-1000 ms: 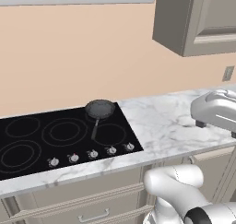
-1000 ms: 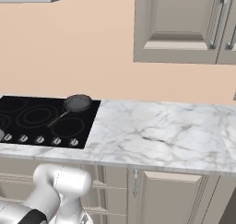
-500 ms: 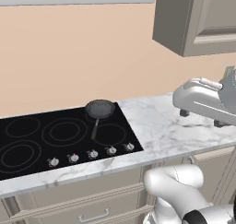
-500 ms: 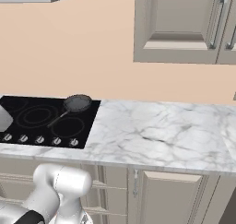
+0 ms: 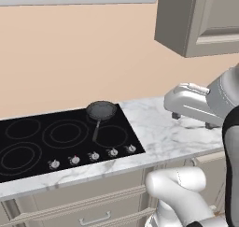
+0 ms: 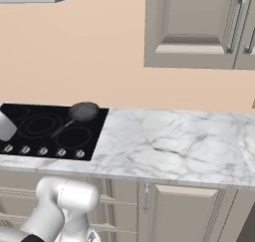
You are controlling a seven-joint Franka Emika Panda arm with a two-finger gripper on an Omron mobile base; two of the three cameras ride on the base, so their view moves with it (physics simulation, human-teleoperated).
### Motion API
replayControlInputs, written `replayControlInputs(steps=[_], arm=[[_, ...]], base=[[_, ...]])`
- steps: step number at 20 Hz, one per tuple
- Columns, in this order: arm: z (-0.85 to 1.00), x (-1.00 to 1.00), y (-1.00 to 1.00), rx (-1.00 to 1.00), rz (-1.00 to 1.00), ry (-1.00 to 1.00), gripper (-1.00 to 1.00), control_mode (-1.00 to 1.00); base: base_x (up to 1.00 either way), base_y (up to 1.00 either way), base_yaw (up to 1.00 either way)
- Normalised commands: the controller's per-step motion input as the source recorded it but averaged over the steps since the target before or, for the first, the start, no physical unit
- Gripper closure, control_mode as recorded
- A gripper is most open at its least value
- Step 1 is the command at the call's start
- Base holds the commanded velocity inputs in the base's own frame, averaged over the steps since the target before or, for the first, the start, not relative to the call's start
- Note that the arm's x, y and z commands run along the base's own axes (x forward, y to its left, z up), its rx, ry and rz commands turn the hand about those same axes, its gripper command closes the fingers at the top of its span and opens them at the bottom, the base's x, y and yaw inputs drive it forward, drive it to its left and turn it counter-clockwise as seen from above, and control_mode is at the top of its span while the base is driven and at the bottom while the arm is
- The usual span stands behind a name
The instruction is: Move the pot and pan from the stove into the sink.
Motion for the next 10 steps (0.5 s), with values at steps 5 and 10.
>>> replayControlInputs(steps=[5,10], arm=[[-0.26,0.21,0.24,0.0,0.0,0.0,-1.0,-1.0],[-0.22,0.35,0.21,0.0,0.0,0.0,-1.0,-1.0]], base=[[0.0,0.0,0.0],[0.0,0.0,0.0]])
